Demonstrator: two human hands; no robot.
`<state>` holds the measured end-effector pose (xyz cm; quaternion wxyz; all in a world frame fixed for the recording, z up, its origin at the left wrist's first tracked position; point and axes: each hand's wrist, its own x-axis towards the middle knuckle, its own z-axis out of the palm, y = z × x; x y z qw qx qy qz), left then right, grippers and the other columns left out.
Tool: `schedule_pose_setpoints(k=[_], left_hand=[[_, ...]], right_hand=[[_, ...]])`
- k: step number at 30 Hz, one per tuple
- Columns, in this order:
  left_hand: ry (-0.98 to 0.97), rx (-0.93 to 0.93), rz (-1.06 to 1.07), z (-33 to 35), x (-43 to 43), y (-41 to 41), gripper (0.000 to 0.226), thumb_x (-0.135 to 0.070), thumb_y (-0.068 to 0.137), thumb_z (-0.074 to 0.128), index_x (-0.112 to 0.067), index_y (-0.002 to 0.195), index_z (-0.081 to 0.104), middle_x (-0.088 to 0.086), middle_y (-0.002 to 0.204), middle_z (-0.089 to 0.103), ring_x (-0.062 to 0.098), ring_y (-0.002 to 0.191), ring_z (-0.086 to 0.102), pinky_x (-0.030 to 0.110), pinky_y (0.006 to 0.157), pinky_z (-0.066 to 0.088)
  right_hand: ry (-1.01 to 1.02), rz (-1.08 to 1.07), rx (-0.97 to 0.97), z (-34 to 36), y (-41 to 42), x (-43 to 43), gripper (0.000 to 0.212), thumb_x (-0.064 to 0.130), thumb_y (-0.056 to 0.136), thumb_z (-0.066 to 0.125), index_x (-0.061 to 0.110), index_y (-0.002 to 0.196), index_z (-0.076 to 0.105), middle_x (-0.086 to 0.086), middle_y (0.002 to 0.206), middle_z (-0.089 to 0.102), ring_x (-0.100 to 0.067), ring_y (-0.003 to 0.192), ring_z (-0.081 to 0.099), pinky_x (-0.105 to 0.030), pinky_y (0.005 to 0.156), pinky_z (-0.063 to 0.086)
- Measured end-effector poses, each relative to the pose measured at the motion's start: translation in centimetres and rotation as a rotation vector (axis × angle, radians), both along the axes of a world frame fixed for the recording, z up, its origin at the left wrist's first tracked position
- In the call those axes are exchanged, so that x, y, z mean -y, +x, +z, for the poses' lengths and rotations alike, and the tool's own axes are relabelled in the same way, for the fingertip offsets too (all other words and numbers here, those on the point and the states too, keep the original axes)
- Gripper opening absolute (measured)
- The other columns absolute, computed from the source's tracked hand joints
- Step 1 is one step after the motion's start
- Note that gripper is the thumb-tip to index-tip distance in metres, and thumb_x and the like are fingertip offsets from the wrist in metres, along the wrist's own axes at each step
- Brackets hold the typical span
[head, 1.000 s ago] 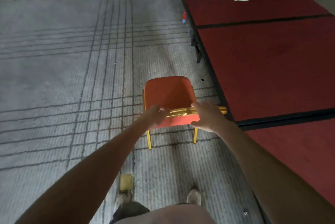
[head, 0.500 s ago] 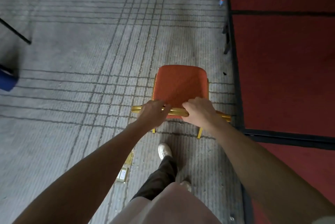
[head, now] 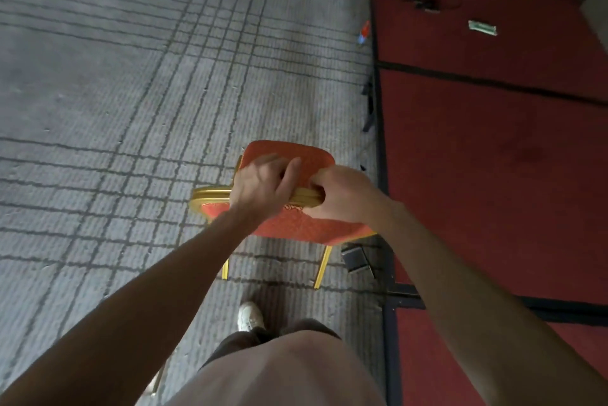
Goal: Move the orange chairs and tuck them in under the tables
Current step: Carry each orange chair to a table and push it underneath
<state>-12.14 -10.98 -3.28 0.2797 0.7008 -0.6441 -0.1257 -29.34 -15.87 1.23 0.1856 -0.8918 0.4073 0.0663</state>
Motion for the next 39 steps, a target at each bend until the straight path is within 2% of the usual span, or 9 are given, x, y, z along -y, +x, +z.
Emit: schedule_pose_setpoints(k=[3,5,10,14,20,23,27,36,39], left_hand=[[-0.047,0.051,-0.054,1.8,3.6,0.0,0.056,-0.059,0.096,0.027,-0.021,0.088,0.068,-0.009,0.077,0.057,0.011,0.065,0.049,0.027,0.059,0.031],[-0.077,0.139,-0.071,2.1,5.2,-0.2,0.047,-0.053,0.096,0.035,-0.022,0.081,0.068,-0.007,0.069,0.057,0.01,0.06,0.045,0.026,0.055,0.028],[0.03,0.251,0.034,3.6,11.2,0.1,0.05,-0.047,0.097,0.032,-0.02,0.063,0.055,0.001,0.056,0.056,0.028,0.052,0.056,0.03,0.051,0.041],[0.042,0.301,0.147,5.8,16.8,-0.2,0.053,-0.045,0.1,0.036,-0.015,0.069,0.065,0.002,0.056,0.056,0.03,0.055,0.058,0.03,0.054,0.035],[0.175,0.299,-0.034,7.4,25.0,2.1,0.036,-0.046,0.102,0.026,-0.026,0.094,0.055,0.006,0.096,0.068,0.037,0.09,0.062,0.038,0.064,0.039],[0.22,0.226,0.005,7.2,28.0,2.7,0.044,-0.055,0.097,0.018,-0.028,0.08,0.048,0.002,0.089,0.067,0.029,0.082,0.061,0.034,0.061,0.031],[0.205,0.164,0.078,7.2,31.6,2.6,0.051,-0.053,0.099,0.029,-0.028,0.058,0.045,-0.003,0.073,0.062,0.024,0.072,0.057,0.035,0.061,0.036],[0.092,0.222,0.118,7.4,42.3,3.9,0.042,-0.04,0.1,0.036,-0.022,0.062,0.039,0.005,0.074,0.063,0.035,0.075,0.058,0.038,0.062,0.042],[0.072,0.223,0.151,7.0,47.7,4.5,0.043,-0.043,0.099,0.038,-0.021,0.062,0.044,0.002,0.065,0.053,0.031,0.07,0.055,0.036,0.059,0.04]], right_hand=[[-0.05,-0.064,0.044,0.6,0.7,3.0,0.014,0.04,0.082,0.068,0.027,0.086,0.064,0.008,0.079,0.062,-0.015,0.078,0.061,-0.032,0.065,0.048],[-0.159,-0.102,0.089,0.1,1.2,4.0,0.023,0.036,0.086,0.068,0.017,0.098,0.067,0.001,0.087,0.065,-0.019,0.086,0.062,-0.032,0.07,0.05],[-0.219,-0.232,0.252,-0.5,3.1,8.7,0.016,0.031,0.087,0.066,0.017,0.095,0.065,-0.003,0.079,0.069,-0.027,0.075,0.067,-0.036,0.064,0.053],[-0.211,-0.183,0.289,1.1,3.6,15.3,0.019,0.037,0.086,0.063,0.018,0.087,0.066,-0.004,0.066,0.066,-0.03,0.064,0.064,-0.033,0.057,0.047],[-0.203,-0.152,0.316,2.5,4.7,23.8,0.024,0.043,0.084,0.059,0.02,0.082,0.066,-0.001,0.067,0.065,-0.027,0.068,0.065,-0.039,0.063,0.054],[-0.204,-0.147,0.305,2.6,5.1,26.6,0.026,0.044,0.084,0.058,0.019,0.087,0.067,-0.003,0.072,0.067,-0.027,0.072,0.065,-0.04,0.066,0.055],[-0.193,-0.138,0.317,2.6,5.2,30.2,0.025,0.042,0.086,0.06,0.018,0.089,0.066,0.0,0.07,0.066,-0.022,0.068,0.064,-0.037,0.064,0.055],[-0.161,-0.145,0.343,2.4,6.8,41.4,0.023,0.042,0.085,0.063,0.021,0.075,0.057,0.006,0.06,0.056,-0.017,0.059,0.056,-0.032,0.056,0.049],[-0.166,-0.173,0.327,2.1,7.8,46.7,0.026,0.046,0.084,0.064,0.021,0.077,0.06,0.008,0.06,0.055,-0.018,0.06,0.058,-0.033,0.057,0.05]])
